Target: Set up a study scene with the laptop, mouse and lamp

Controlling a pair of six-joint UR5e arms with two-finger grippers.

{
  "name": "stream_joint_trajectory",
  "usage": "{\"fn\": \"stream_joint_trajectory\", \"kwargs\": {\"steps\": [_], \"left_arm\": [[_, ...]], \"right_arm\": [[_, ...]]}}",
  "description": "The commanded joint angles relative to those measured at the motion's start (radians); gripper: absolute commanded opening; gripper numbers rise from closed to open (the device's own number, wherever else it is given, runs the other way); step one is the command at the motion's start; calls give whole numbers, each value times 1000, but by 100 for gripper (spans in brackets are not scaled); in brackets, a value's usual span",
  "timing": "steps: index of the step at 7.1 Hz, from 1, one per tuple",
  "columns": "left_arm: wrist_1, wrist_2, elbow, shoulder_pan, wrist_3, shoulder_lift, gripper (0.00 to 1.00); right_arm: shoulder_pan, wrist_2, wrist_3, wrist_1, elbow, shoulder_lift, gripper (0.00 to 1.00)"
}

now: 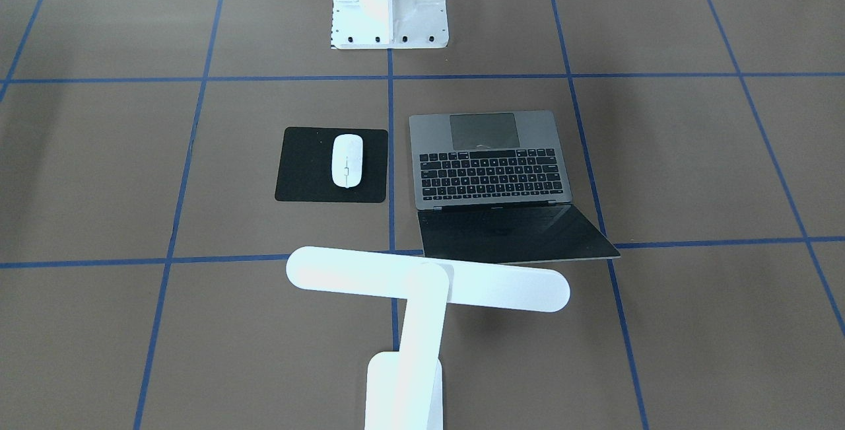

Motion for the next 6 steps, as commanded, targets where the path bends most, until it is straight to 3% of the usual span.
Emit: {"fn": "stream_joint_trajectory", "kwargs": {"steps": [1, 6], "left_arm": [[-1, 0, 0, 0, 0, 0, 100], [0, 0, 0, 0, 0, 0, 100]], "right_arm": [[0, 2, -4, 0, 3, 0, 100], [2, 56, -7, 0, -3, -5, 100]]}}
